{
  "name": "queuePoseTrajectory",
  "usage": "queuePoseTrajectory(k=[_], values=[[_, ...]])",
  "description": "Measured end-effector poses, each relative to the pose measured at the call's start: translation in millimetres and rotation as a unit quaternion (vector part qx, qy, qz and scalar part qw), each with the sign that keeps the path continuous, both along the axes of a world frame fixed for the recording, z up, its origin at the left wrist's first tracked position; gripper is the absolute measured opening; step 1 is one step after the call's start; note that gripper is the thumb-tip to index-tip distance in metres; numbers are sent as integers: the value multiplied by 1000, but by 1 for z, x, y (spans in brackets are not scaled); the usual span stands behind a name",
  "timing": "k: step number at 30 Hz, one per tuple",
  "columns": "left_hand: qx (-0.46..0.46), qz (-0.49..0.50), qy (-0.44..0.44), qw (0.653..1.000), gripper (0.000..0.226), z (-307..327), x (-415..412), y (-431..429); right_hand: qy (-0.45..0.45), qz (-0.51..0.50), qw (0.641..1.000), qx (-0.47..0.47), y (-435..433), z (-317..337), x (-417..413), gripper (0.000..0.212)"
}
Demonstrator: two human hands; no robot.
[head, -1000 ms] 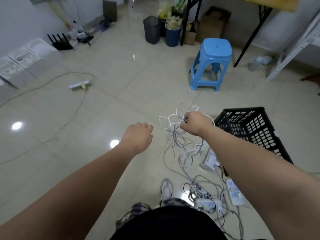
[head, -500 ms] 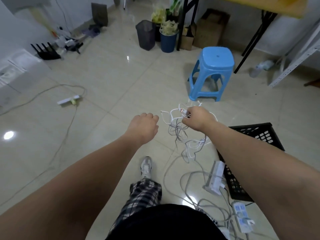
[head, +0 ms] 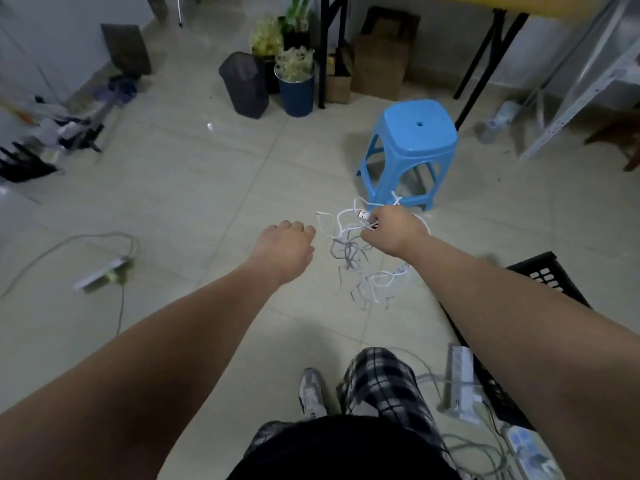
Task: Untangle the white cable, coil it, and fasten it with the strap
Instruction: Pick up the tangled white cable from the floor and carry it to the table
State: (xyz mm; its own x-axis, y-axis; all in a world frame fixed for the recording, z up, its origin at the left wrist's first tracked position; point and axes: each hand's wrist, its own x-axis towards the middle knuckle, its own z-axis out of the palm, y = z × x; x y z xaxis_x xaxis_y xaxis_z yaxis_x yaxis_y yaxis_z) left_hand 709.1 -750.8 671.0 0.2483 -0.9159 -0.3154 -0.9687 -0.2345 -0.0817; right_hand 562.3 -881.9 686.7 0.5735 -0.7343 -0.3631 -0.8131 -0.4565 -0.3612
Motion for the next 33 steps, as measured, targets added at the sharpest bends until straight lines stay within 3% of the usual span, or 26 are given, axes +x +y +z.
queuePoseTrajectory(k=[11,21,28,33], values=[[-15,-27,-19,999,37,2,95,-189,-18,-3,1000,6,-158,3,78,10],[2,-10,-19,1000,35,11,162,-351,-40,-35,999,1,-315,7,135,11],[27,-24,-15,999,36,3,214,-459,-73,-85,994,-5,-416,7,187,33],[24,-49,-11,998,36,1,268,-547,-77,-108,991,0,-498,0,245,16]])
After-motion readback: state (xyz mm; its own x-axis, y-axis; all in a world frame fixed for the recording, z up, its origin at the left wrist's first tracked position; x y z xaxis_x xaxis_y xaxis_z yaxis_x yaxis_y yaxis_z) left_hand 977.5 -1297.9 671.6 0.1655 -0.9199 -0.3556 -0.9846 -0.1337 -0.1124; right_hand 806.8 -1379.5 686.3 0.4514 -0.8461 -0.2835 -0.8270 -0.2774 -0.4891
